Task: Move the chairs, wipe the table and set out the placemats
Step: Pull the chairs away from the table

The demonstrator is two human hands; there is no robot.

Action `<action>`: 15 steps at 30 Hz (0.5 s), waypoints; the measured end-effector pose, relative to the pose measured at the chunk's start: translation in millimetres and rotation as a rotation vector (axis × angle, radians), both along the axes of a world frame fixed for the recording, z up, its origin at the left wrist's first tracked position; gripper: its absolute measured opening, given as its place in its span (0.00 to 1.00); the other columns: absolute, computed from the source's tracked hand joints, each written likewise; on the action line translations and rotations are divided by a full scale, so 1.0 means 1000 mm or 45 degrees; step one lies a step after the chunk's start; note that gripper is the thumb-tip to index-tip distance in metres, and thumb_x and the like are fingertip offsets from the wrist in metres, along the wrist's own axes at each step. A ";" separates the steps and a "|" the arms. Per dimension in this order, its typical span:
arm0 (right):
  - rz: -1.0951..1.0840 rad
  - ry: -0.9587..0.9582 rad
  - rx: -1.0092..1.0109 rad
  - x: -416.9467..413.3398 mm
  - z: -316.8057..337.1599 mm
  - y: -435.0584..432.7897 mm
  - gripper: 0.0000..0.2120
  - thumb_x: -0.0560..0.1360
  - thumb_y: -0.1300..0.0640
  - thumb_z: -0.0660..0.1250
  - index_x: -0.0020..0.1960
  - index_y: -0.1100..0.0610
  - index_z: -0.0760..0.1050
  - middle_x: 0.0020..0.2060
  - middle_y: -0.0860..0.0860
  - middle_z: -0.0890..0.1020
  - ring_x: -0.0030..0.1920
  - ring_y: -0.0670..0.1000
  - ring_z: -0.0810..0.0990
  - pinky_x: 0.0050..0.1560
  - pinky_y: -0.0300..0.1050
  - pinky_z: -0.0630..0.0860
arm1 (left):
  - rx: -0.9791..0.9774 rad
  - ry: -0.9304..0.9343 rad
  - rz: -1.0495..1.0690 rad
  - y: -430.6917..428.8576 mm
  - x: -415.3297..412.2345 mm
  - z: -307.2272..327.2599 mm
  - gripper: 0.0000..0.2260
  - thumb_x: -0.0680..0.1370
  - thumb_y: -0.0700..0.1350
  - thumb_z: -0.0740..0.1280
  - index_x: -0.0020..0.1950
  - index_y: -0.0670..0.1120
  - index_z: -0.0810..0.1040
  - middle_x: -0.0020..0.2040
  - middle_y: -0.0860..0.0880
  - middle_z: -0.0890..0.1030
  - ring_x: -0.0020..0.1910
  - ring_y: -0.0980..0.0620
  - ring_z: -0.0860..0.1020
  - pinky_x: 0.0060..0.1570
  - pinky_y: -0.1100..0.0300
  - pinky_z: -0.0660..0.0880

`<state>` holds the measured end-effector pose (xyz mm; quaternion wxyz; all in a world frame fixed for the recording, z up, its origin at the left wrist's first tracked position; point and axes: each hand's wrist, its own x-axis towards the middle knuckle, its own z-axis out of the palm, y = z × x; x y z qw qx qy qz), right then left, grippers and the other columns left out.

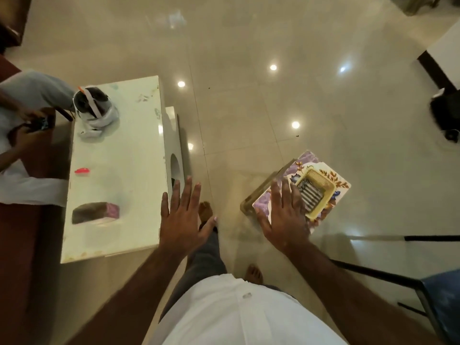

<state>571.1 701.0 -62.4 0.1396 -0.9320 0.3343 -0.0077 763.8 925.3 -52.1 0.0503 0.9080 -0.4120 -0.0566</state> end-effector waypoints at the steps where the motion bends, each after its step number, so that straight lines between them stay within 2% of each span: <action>1: -0.009 0.014 0.016 0.018 -0.004 -0.007 0.44 0.85 0.31 0.55 0.90 0.55 0.47 0.89 0.59 0.52 0.88 0.64 0.52 0.84 0.66 0.57 | -0.007 0.001 0.007 -0.007 0.019 -0.006 0.46 0.81 0.74 0.56 0.91 0.49 0.47 0.90 0.46 0.42 0.89 0.40 0.42 0.83 0.29 0.50; 3: 0.002 0.004 0.025 0.035 -0.003 -0.016 0.44 0.85 0.31 0.54 0.91 0.53 0.43 0.89 0.58 0.49 0.88 0.63 0.49 0.85 0.65 0.53 | -0.029 -0.005 -0.006 -0.016 0.039 -0.006 0.46 0.82 0.74 0.55 0.91 0.49 0.47 0.90 0.46 0.41 0.89 0.41 0.41 0.84 0.30 0.49; 7: -0.013 0.101 0.052 0.120 -0.003 -0.056 0.44 0.85 0.31 0.52 0.90 0.51 0.40 0.89 0.58 0.47 0.88 0.64 0.49 0.85 0.65 0.51 | -0.004 0.043 -0.033 -0.054 0.142 -0.010 0.47 0.82 0.73 0.58 0.90 0.47 0.47 0.90 0.45 0.40 0.89 0.40 0.41 0.83 0.30 0.52; 12: -0.044 0.076 0.002 0.208 0.019 -0.100 0.44 0.84 0.30 0.54 0.91 0.52 0.45 0.89 0.59 0.51 0.87 0.65 0.54 0.84 0.66 0.57 | -0.070 0.030 -0.122 -0.094 0.234 0.009 0.45 0.82 0.74 0.54 0.90 0.49 0.46 0.90 0.46 0.43 0.89 0.40 0.42 0.84 0.31 0.51; 15: -0.100 0.088 0.040 0.248 0.021 -0.127 0.44 0.84 0.30 0.55 0.91 0.51 0.45 0.89 0.58 0.50 0.87 0.65 0.54 0.83 0.66 0.58 | -0.046 0.056 -0.177 -0.121 0.284 0.016 0.44 0.82 0.74 0.52 0.90 0.50 0.44 0.90 0.47 0.44 0.89 0.42 0.41 0.85 0.32 0.50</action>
